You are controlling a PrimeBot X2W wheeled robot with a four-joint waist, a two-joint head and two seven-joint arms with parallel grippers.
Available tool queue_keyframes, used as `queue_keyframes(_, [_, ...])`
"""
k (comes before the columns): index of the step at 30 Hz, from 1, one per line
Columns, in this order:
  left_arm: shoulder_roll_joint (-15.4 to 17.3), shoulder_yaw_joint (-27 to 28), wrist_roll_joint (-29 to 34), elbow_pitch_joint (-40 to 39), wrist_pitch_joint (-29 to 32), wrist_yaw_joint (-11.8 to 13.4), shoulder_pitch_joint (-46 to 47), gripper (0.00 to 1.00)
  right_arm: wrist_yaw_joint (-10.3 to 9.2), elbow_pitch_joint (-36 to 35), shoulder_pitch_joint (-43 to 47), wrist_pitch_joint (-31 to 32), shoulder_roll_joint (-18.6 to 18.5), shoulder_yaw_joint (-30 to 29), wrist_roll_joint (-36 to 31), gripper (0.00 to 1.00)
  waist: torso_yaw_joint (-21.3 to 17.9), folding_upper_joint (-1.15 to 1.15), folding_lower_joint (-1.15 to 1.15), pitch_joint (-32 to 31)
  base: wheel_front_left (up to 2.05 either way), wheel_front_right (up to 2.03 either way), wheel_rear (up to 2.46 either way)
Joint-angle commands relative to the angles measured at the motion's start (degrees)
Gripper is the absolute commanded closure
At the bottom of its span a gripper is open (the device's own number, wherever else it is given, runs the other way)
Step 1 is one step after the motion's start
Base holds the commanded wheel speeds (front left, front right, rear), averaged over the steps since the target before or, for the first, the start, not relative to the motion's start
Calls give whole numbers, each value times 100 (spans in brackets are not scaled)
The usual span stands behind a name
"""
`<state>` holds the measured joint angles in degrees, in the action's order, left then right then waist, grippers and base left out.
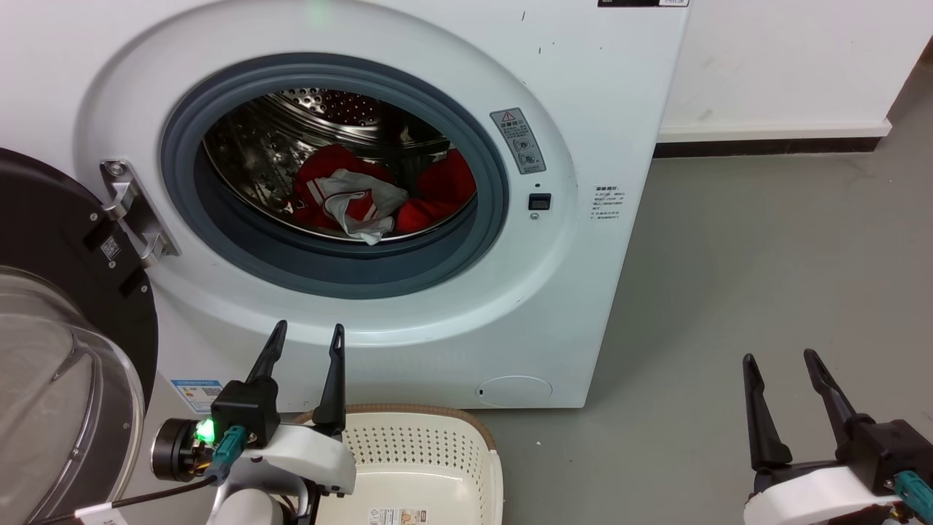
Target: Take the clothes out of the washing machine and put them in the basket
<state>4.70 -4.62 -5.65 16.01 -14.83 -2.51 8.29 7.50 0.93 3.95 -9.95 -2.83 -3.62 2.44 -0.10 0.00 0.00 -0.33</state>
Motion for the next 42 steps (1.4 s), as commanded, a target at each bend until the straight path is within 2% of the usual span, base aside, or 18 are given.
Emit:
queue_keyframes(1, [-19, 8, 101, 16, -52, -11, 74, 0, -2, -14, 63, -28, -9, 0, -102, 0, 1, 0, 0, -1, 0, 0, 0])
queue_keyframes(16, [-84, 149, 80, 98, -45, -13, 84, 0, -2, 8, 25, -25, -8, -2, -2, 0, -7, 0, 0, 34, 0, 0, 0])
queue_keyframes(23, [-108, 213, 102, 145, -39, 79, 202, 0, -3, -63, -55, 1, -7, 38, -17, 0, -61, 0, 0, 168, 0, 0, 0])
queue_keyframes(34, [44, 346, 3, 972, 43, 116, 1402, 0, -2, -149, -507, -145, -5, 119, 97, 0, -488, 0, 0, 1149, 0, 0, 0])
queue_keyframes(42, [547, 502, 24, 1584, 618, 151, 2637, 0, -3, 26, -1048, -365, -4, 301, 297, 0, -943, 0, 0, 2147, 0, 0, 0])
